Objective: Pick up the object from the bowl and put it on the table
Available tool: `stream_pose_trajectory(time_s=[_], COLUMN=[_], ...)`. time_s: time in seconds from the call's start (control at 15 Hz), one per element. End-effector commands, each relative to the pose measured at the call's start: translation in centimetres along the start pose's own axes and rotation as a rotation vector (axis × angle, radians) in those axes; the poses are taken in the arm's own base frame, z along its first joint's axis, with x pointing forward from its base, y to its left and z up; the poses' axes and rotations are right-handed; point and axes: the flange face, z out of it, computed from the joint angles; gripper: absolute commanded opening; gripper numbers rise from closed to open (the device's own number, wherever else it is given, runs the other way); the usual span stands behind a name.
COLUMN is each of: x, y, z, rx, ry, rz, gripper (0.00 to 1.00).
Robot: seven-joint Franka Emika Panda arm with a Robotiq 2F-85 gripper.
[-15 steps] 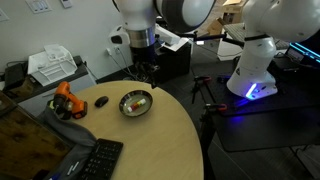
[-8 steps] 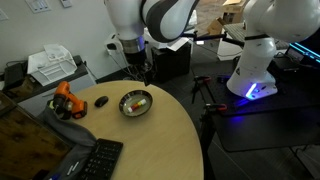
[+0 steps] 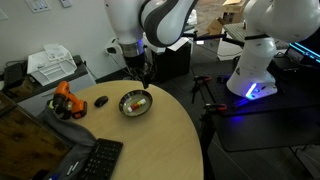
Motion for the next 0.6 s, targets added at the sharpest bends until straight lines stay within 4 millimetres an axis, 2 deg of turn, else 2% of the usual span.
stream_pose_trajectory(time_s=[0.0,0.27,0.53], x=[1.7,3.0,4.2], y=[2.3,4.4,6.0], z=[3.7,8.9,13.8], rx=[-0.005,-0.008,0.054], ry=[0.105,0.164,0.136], rz=[-0.019,-0.045,-0.019], gripper=[1.0,1.0,1.0])
